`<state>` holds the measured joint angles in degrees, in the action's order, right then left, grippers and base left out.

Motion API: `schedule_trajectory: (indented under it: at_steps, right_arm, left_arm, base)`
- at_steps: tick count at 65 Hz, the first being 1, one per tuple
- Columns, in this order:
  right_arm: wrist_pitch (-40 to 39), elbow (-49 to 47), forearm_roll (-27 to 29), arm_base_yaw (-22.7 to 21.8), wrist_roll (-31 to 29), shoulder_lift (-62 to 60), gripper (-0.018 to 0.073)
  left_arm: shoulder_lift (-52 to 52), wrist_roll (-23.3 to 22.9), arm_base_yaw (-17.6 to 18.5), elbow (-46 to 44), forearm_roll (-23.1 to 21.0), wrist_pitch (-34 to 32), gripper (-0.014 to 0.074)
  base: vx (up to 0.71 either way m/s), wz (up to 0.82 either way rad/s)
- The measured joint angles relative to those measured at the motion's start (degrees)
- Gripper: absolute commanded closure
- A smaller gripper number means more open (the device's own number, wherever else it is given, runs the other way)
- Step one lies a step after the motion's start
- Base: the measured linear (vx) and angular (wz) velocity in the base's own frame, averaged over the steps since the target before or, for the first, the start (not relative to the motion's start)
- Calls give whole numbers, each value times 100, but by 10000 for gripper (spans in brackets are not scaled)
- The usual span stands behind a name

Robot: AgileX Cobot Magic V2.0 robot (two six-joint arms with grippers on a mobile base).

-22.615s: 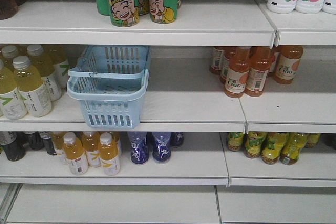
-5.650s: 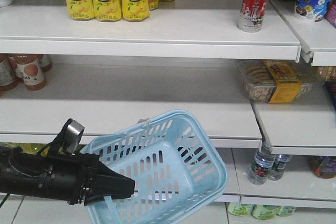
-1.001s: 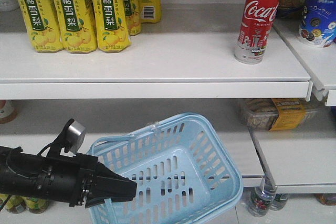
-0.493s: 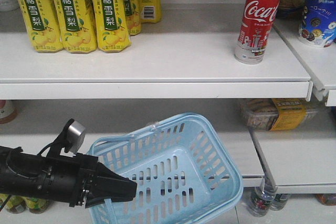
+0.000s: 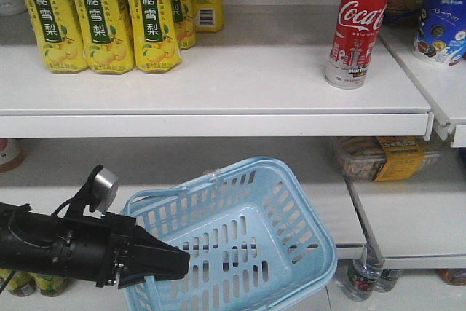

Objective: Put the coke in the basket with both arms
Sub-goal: 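Raise the right gripper toward the red Coca-Cola bottle on the shelf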

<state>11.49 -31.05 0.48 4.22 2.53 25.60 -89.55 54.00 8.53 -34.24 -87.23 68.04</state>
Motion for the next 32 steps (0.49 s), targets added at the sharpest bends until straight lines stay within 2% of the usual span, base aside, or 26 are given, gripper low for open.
schedule_trajectory:
  at_steps: [17,32]
  right_arm:
    - [85,0,-48,0,-6,78,538]
    - [87,0,-48,0,-9,78,395]
  left_arm:
    - [0,0,0,0,0,0,602]
    - [0,0,0,0,0,0,602]
  base:
    - [0,0]
    - [0,0]
